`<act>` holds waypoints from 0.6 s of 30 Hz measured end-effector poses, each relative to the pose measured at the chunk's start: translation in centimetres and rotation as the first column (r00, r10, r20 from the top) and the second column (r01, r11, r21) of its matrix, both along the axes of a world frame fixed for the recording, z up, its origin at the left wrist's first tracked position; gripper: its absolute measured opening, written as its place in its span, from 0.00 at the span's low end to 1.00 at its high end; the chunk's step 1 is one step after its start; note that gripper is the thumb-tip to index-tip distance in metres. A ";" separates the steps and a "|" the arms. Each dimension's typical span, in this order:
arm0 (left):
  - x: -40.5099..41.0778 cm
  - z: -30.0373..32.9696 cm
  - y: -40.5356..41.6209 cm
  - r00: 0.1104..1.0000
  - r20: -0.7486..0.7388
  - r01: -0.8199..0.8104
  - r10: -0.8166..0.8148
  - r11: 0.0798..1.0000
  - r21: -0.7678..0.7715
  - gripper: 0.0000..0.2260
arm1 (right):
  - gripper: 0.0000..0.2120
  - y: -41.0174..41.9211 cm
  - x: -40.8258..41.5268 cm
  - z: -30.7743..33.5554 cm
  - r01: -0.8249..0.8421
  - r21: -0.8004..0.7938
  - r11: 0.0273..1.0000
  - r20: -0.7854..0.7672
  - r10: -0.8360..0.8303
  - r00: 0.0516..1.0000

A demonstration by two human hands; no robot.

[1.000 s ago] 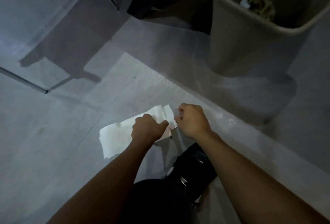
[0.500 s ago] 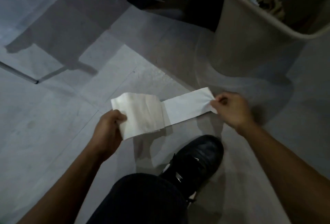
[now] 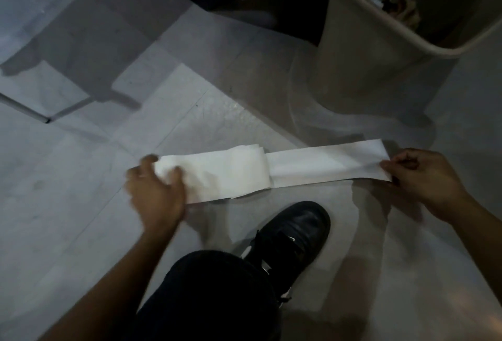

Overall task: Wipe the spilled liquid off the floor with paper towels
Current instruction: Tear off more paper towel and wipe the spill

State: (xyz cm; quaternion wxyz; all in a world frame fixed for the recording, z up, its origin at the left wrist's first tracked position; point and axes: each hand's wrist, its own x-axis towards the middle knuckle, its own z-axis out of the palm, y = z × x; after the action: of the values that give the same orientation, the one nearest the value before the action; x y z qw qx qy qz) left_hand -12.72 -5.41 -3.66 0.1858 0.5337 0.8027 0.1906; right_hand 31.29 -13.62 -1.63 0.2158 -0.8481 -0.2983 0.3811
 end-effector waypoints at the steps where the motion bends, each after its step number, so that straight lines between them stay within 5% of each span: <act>1: 2.8 0.5 -0.5 0.991 0.072 0.117 -0.115 0.993 -0.027 0.25 | 0.04 -0.2 0.4 0.2 0.020 -0.011 1.000 -0.010 -0.020 1.000; 4: 11.6 0.9 -0.6 0.909 0.171 0.415 -0.380 0.860 -0.295 0.40 | 0.06 -0.7 1.6 0.8 0.046 -0.039 0.998 -0.015 -0.047 0.999; 7: 15.9 0.0 1.3 0.855 0.122 0.495 -0.505 0.721 -0.485 0.47 | 0.08 -0.8 2.2 1.1 0.074 -0.023 0.997 -0.017 -0.074 0.997; 12: 13.6 -0.5 3.7 0.899 0.288 0.424 -0.329 0.817 -0.392 0.45 | 0.06 -0.6 2.5 0.8 0.143 -0.031 0.989 -0.005 -0.143 0.990; 18: 0.3 -0.2 6.0 0.843 0.537 0.222 0.016 0.900 -0.376 0.35 | 0.07 -0.6 3.5 1.1 0.304 -0.036 0.952 0.007 -0.304 0.953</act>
State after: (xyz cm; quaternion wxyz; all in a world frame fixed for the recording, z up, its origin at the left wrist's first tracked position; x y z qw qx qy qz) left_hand -12.43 0.61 -3.88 0.5203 0.4508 0.7116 0.1402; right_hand 34.82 -14.22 -0.54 0.2561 -0.8880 -0.1574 0.3480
